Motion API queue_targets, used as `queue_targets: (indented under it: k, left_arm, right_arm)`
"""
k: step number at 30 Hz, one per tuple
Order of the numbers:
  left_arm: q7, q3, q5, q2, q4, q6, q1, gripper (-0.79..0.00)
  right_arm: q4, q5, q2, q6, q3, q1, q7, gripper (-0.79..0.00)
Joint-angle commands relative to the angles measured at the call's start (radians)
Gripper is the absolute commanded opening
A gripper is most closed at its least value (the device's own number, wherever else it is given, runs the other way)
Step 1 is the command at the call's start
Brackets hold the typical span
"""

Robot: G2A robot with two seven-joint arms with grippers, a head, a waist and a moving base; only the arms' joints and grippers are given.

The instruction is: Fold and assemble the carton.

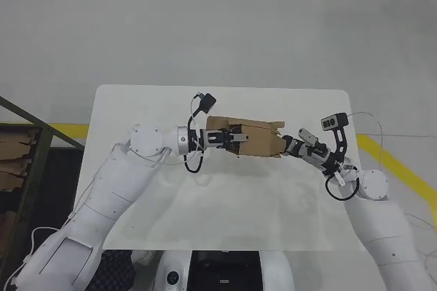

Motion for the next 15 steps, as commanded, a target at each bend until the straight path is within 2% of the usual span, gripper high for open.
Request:
queue_targets:
  k: [1, 15]
  left_arm:
    - [0.002, 0.000, 0.002, 0.000, 0.007, 0.000, -0.002, -0.785]
    - [0.010, 0.004, 0.030, -0.002, 0.013, 0.007, -0.005, -0.785]
  right_arm:
    - [-0.002, 0.020, 0.001, 0.003, 0.009, -0.005, 0.013, 0.000]
    - [-0.036, 0.042, 0.004, 0.002, 0.038, -0.024, 0.045, 0.000]
